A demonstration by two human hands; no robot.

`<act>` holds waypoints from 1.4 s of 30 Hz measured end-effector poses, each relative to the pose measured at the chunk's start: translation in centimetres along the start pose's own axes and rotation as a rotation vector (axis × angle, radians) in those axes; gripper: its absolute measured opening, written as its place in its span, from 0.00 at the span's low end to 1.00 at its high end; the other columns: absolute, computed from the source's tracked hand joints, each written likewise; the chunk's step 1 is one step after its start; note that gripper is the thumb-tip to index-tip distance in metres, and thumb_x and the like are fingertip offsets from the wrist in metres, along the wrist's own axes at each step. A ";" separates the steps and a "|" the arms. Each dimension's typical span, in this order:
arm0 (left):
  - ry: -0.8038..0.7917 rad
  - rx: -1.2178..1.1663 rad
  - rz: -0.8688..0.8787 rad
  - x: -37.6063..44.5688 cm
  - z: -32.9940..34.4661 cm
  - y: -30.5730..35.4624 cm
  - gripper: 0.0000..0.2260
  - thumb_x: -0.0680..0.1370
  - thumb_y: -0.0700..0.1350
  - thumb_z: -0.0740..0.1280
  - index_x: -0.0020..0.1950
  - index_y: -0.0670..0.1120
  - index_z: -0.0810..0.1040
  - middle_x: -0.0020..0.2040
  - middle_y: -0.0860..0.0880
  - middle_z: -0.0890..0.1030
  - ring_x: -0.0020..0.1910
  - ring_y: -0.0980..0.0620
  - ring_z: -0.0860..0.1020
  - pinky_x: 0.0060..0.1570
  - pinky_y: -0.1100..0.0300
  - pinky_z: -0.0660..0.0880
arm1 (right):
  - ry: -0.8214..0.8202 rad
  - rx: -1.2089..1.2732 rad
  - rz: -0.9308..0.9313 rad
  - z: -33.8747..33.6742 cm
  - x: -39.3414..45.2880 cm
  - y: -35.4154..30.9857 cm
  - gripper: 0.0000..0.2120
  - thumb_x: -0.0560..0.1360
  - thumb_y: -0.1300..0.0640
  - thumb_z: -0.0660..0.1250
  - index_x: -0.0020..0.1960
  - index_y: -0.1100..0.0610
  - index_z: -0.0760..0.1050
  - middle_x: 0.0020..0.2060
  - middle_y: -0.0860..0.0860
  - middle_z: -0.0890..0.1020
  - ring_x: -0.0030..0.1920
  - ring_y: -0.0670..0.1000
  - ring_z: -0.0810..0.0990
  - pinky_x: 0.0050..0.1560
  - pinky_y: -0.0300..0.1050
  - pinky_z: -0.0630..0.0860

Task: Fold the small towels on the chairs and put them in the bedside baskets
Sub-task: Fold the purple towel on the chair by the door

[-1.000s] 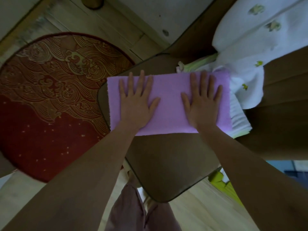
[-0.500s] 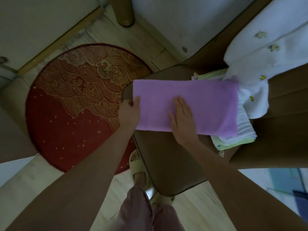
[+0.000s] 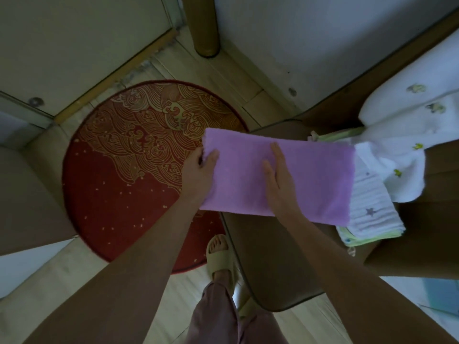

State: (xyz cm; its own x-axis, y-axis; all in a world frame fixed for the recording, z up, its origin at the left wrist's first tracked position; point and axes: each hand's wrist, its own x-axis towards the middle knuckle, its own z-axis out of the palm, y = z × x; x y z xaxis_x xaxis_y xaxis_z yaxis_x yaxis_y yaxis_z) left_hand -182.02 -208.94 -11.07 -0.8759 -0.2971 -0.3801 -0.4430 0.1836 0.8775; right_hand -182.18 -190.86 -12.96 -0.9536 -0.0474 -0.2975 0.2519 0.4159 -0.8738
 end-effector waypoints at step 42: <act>-0.137 0.173 0.139 -3.1 3.5 1.8 0.17 0.82 0.48 0.62 0.69 0.44 0.72 0.62 0.49 0.77 0.59 0.55 0.75 0.61 0.57 0.72 | 0.270 0.131 0.355 -4.2 -5.0 1.3 0.13 0.83 0.53 0.55 0.60 0.56 0.75 0.51 0.48 0.77 0.52 0.48 0.75 0.50 0.41 0.68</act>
State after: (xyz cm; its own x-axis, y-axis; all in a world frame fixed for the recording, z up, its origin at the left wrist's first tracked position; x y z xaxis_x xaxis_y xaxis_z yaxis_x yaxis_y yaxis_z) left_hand -180.78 -204.43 -9.29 -0.9431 -0.1299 -0.3061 -0.3325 0.3745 0.8656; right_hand -177.76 -186.26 -11.00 -0.8092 0.3227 -0.4909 0.5723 0.2443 -0.7828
